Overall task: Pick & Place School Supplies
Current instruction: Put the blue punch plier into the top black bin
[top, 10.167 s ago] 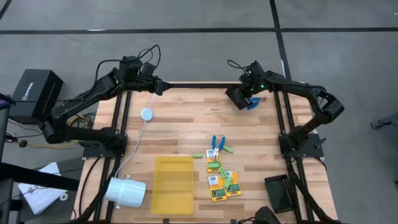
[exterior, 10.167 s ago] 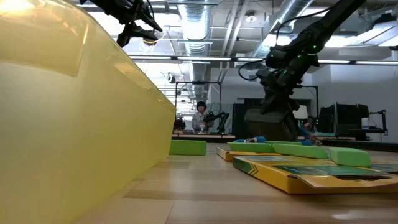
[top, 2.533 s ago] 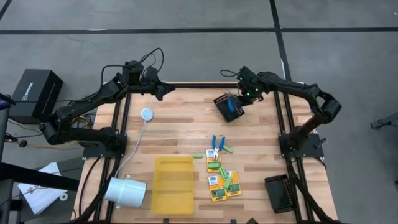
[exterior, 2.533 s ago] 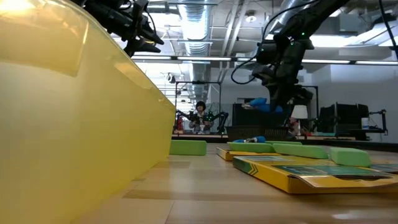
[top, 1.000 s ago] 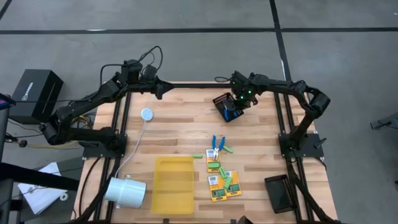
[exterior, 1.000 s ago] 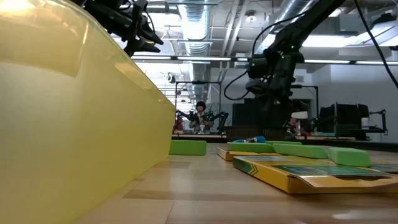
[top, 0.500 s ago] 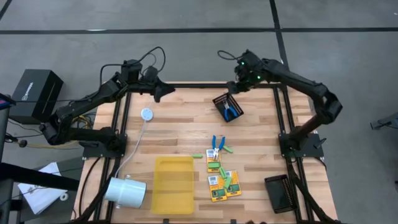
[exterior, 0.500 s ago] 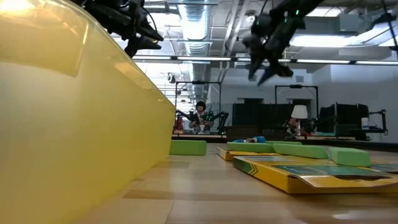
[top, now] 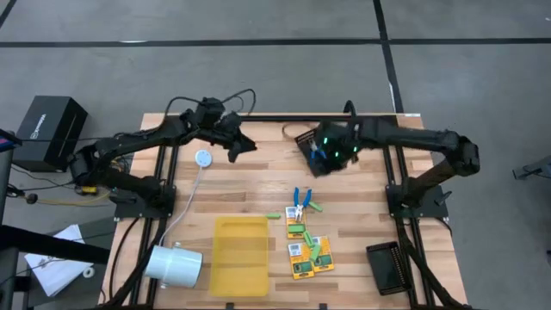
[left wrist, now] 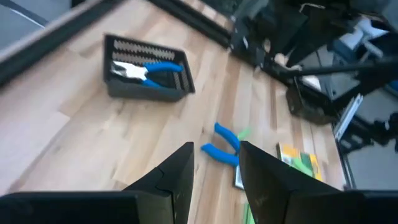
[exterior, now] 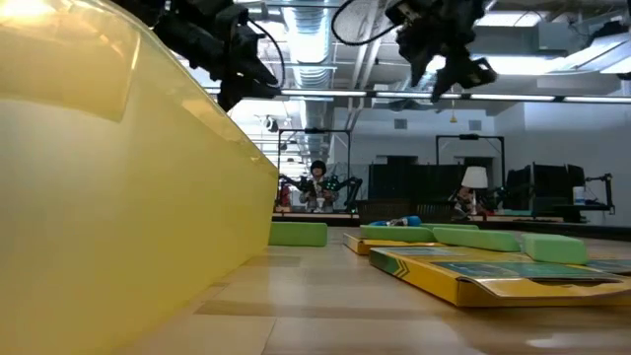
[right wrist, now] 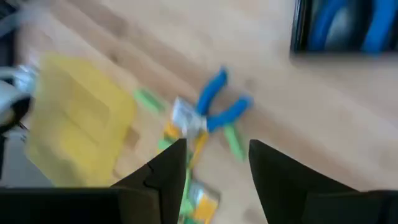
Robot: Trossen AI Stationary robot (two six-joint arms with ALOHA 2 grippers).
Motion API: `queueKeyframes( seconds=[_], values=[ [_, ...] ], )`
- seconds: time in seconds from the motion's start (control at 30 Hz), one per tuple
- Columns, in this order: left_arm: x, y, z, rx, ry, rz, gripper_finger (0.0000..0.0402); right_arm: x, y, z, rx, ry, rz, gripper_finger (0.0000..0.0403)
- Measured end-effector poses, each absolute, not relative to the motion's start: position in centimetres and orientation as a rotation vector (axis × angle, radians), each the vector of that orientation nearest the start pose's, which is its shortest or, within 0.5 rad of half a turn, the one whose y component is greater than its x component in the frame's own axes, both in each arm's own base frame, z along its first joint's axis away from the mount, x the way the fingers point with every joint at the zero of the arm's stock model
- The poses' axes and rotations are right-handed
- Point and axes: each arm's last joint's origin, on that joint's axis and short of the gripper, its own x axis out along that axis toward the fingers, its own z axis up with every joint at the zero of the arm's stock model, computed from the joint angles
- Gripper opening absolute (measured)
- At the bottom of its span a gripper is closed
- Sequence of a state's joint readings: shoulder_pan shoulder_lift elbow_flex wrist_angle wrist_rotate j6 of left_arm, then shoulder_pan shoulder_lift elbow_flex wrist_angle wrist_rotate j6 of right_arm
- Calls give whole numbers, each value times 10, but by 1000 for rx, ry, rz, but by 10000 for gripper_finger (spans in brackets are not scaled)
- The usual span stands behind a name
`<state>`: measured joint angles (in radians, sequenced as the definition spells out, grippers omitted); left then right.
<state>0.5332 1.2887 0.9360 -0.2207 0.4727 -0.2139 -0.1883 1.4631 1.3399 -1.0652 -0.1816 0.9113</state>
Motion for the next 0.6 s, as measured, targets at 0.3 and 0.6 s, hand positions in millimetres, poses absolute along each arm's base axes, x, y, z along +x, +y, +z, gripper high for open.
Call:
queueKeyframes(
  seconds=[0.3,0.6],
  values=[
    [264,123,252,-470,595,59,121,270,13,223,1235,1176,-734,177],
    [262,129,251,-475,593,54,121,283,5,195,1403,930,-739,182]
  ],
)
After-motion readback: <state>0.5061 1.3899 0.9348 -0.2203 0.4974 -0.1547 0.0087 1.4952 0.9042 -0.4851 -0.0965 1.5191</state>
